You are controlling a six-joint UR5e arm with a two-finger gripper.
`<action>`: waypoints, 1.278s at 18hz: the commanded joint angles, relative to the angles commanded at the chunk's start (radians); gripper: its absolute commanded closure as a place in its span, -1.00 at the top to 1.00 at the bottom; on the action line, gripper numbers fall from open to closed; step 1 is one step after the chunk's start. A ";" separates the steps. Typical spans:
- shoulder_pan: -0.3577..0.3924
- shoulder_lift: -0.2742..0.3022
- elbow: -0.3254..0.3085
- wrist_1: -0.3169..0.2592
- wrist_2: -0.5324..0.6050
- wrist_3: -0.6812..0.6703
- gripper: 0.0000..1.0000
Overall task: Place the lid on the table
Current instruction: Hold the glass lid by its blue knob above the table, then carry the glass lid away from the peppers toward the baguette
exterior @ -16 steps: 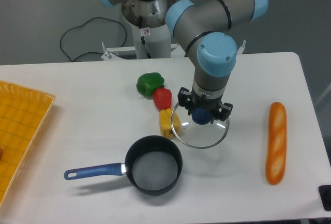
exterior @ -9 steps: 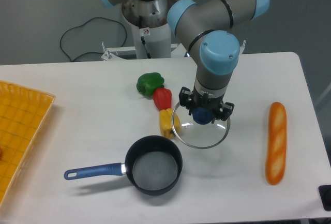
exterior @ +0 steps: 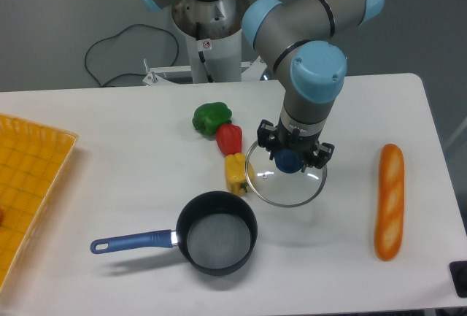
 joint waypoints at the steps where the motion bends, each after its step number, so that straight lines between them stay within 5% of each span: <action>1: 0.006 0.002 -0.002 0.000 0.000 0.002 -0.05; 8: 0.078 0.002 -0.046 0.090 0.003 0.109 -0.05; 23: 0.069 -0.046 -0.075 0.190 0.012 0.104 -0.05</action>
